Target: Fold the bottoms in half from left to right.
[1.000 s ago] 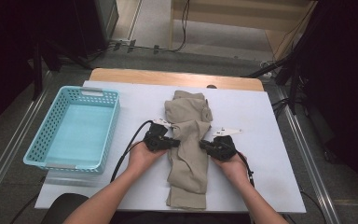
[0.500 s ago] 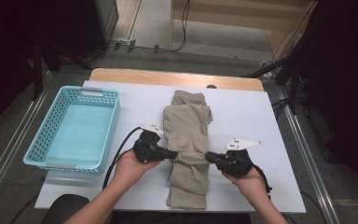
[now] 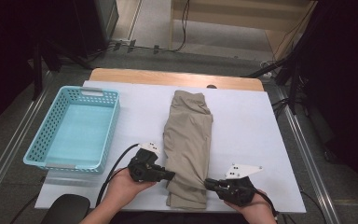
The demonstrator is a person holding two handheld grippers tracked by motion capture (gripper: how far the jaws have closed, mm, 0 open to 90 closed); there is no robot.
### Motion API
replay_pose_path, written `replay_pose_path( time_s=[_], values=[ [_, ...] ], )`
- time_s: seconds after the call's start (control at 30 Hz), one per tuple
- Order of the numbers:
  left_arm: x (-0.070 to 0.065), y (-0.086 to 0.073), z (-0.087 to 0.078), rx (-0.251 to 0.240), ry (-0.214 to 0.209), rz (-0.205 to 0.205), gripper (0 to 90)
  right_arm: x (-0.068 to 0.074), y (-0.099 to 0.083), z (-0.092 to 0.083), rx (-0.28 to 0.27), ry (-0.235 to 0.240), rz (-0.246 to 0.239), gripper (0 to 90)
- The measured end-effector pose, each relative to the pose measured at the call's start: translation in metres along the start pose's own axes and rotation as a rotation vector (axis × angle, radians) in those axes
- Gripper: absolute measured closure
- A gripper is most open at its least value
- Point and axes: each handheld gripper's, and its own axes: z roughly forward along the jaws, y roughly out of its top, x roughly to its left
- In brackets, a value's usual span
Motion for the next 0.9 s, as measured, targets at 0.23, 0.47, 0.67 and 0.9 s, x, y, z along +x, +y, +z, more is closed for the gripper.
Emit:
replay_pose_path(
  time_s=[0.23, 0.47, 0.67, 0.9],
  values=[
    [0.008, 0.002, -0.023, -0.137, 0.126, 0.040, 42.1, -0.012, 0.001, -0.012, -0.120, -0.075, 0.010, 50.7],
    [0.041, 0.024, -0.006, -0.112, 0.220, 0.034, 37.2, -0.051, 0.018, 0.023, -0.116, -0.170, 0.055, 45.3],
    [0.070, 0.034, 0.021, -0.050, 0.275, -0.023, 35.4, -0.077, 0.022, 0.059, -0.026, -0.233, 0.097, 41.3],
    [0.062, 0.028, 0.040, 0.023, 0.155, -0.079, 58.9, -0.066, 0.022, 0.064, 0.000, -0.188, 0.104, 56.1]
  ],
)
